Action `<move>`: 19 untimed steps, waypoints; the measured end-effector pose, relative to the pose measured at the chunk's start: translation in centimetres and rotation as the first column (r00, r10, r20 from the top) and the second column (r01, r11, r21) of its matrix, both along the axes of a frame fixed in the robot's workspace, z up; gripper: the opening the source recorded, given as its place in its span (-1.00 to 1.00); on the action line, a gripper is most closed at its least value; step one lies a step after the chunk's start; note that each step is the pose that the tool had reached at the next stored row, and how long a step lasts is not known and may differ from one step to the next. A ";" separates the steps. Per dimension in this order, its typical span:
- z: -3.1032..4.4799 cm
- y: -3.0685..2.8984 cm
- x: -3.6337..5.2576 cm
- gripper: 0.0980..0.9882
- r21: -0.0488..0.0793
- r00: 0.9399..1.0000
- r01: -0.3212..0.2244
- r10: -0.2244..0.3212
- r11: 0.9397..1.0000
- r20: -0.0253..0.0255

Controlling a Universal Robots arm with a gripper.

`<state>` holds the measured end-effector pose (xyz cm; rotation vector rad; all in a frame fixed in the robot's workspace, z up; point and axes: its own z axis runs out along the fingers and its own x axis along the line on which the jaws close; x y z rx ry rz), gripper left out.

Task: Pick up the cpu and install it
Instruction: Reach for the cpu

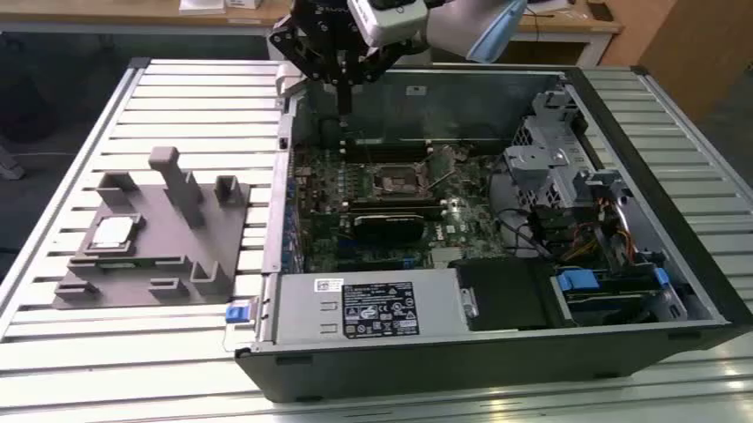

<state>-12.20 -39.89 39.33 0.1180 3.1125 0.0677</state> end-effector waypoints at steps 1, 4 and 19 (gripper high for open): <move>0.00 0.00 0.00 -0.98 0.000 1.000 0.000 0.000 1.000 0.000; 0.00 0.00 0.00 -0.98 0.000 1.000 0.000 0.000 1.000 0.000; 0.00 0.00 -1.16 -0.98 0.000 1.000 0.000 0.000 1.000 0.000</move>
